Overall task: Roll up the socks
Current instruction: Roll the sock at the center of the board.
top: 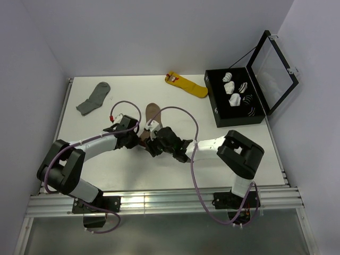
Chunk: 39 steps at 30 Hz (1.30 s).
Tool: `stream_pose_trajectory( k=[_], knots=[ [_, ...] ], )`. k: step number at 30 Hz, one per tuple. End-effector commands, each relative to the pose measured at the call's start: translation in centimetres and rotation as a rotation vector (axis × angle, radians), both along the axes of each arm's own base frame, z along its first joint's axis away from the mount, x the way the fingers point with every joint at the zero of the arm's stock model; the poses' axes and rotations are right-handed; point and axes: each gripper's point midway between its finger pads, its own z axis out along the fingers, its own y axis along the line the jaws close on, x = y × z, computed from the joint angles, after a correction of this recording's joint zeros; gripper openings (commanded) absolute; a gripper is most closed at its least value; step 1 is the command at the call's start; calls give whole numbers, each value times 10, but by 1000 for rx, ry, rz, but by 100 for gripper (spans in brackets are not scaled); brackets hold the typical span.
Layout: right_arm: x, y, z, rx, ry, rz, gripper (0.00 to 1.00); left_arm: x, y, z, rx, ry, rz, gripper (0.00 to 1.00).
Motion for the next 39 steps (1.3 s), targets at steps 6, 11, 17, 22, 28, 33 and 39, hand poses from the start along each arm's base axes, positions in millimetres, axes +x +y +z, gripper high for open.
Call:
stream_pose_trajectory(
  k=[6,11,17,22,28,33,39],
  knots=[
    [15,31,27,70,-193,-2,57,-3,-4,-1,19,38,-49,2],
    [13,39,19,61,-189,22,56,-4,-5,-3,15,45,-55,2],
    [9,44,-2,37,-175,32,56,-5,-7,-7,9,57,-60,2],
    [11,43,-17,15,-164,8,50,-5,-9,-8,-1,62,-63,2],
    [15,38,-21,-3,-160,-24,28,-6,-9,-9,-6,64,-63,3],
    [9,40,-28,-14,-106,-6,0,-4,-7,-6,-5,50,-46,8],
    [2,41,-31,77,142,70,0,1,3,10,-28,-17,31,28]
  ],
)
